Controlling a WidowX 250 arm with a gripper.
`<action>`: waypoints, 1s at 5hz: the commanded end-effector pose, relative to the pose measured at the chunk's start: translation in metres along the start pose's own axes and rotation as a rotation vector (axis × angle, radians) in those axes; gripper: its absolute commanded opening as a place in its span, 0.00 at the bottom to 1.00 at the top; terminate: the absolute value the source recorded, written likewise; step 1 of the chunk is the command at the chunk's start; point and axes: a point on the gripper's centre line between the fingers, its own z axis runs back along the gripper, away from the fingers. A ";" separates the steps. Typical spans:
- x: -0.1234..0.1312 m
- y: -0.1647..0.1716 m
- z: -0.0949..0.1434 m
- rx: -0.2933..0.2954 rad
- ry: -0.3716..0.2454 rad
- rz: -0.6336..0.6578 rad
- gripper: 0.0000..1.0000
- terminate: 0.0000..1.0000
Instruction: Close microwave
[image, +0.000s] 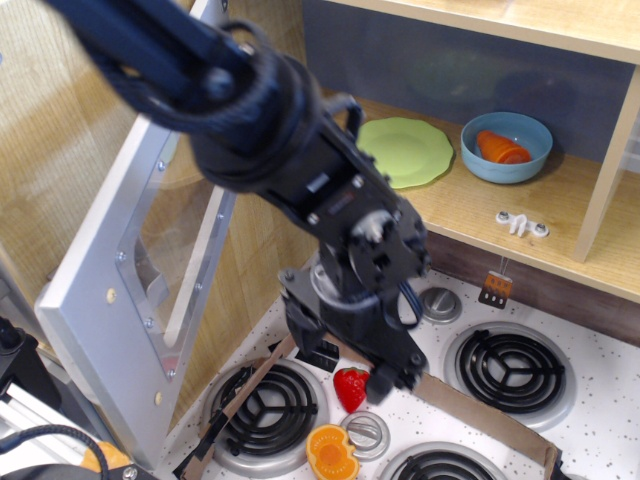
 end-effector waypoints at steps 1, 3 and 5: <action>0.011 0.037 0.050 0.103 -0.014 -0.129 1.00 0.00; 0.022 0.064 0.100 0.179 0.048 -0.241 1.00 0.00; 0.023 0.083 0.139 0.276 0.094 -0.303 1.00 0.00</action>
